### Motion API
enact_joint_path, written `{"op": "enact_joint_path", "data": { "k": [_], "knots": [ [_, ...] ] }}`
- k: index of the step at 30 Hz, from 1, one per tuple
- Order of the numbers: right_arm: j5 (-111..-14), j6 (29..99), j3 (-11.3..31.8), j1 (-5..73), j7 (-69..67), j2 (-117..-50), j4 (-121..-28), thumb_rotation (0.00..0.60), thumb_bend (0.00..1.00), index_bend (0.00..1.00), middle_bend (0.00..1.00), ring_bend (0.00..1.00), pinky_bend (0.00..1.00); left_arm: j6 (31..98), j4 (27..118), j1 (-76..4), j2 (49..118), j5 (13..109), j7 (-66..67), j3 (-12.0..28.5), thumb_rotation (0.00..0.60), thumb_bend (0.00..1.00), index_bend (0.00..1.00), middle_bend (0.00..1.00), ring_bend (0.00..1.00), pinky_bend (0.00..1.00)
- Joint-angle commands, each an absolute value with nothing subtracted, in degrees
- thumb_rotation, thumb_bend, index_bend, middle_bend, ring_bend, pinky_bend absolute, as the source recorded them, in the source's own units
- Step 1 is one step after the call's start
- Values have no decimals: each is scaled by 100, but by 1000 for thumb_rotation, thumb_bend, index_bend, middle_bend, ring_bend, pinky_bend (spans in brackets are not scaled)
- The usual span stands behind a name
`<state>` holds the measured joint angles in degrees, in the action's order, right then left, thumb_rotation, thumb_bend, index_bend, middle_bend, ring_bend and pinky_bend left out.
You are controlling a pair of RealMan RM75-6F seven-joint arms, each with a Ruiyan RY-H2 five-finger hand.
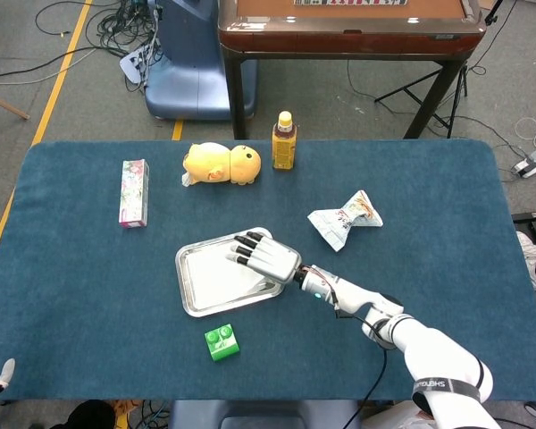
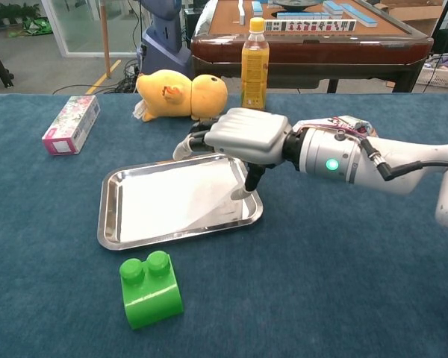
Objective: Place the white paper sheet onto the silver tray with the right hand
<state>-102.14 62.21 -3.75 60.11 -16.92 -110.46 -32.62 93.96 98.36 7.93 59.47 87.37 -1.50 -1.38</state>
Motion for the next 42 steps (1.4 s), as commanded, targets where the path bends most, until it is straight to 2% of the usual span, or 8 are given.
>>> {"op": "enact_joint_path", "data": {
  "k": [1,10,19,29,34,42],
  "knots": [
    [-10176,6196,-365,6011,-1677,-11005,-3320,600,1,155,189,89,217,9417,9821,804,5949,8745,-169,-137,600,335,67,22,37,0],
    [-9977,5899,-336,5966,-1526,-10608,-3977,600,0,5,105,17,160,9425,9800,811,5953,8756,-188,-136,600,335,67,22,37,0],
    [-9913,5873,-416,5767,-1135,-10030,-4853,600,0,0,82,0,140,9450,9841,814,5938,8815,-148,-145,600,335,67,22,37,0],
    [-9739,6375,-303,5299,-460,-9298,-5948,600,0,0,83,0,140,9493,9878,807,5901,8819,-110,-106,600,335,67,22,37,0],
    [-9242,6921,-10,4703,340,-8809,-6953,600,23,1,159,77,173,9482,9831,767,5907,8815,-156,-61,600,335,67,22,37,0],
    [-8764,7639,48,3794,1319,-7816,-8450,600,252,230,299,210,340,9436,9714,673,5930,8752,-263,53,600,335,67,22,37,0]
  ]
}}
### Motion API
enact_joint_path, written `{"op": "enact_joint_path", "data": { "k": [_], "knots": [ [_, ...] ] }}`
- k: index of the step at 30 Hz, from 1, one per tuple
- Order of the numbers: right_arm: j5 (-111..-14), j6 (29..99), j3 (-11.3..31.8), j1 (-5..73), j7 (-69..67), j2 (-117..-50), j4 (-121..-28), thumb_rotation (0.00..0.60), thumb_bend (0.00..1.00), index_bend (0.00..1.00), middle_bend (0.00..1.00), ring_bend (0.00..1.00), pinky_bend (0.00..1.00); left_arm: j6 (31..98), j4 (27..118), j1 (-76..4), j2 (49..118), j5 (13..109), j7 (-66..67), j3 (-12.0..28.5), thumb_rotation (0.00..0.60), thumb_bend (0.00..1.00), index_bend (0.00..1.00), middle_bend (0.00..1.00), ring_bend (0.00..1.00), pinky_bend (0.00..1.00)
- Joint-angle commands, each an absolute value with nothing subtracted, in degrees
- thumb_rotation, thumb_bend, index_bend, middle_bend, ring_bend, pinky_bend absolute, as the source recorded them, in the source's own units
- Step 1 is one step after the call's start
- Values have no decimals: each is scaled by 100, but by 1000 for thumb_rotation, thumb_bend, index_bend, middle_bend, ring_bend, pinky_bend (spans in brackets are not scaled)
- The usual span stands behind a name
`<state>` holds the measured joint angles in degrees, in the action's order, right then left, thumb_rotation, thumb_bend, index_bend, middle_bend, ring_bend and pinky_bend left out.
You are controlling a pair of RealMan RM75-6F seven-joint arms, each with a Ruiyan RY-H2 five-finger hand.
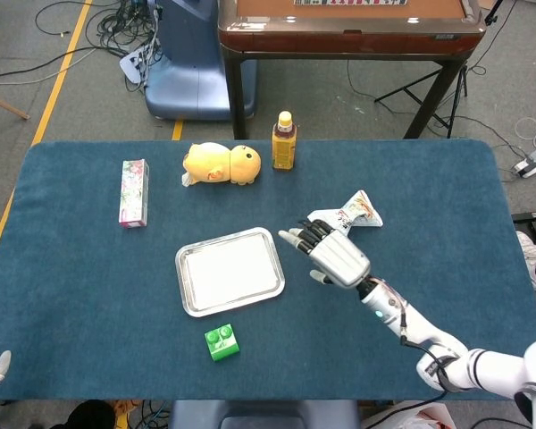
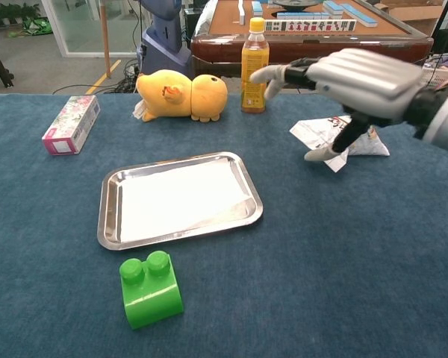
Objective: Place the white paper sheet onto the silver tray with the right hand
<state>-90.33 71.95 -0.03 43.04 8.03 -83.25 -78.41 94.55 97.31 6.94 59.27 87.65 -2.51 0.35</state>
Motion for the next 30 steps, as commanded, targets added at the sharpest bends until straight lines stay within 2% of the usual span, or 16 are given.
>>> {"op": "enact_joint_path", "data": {
  "k": [1,11,16,30],
  "knots": [
    [-8717,7755,28,3650,1424,-7693,-8614,600,252,247,308,218,347,9417,9701,655,5934,8743,-277,66,600,335,67,22,37,0],
    [-8350,8668,-155,2466,2058,-6967,-9385,600,252,278,318,240,365,9218,9627,471,6001,8714,-308,143,600,335,67,22,37,0],
    [-8134,8883,-228,1972,1909,-6686,-9696,600,251,242,283,223,365,9131,9622,385,6032,8746,-278,150,600,335,67,22,37,0],
    [-8088,8957,-339,1220,1637,-6337,-9884,600,251,211,248,180,365,9068,9649,279,6110,8808,-216,135,600,335,67,22,37,0]
  ]
}}
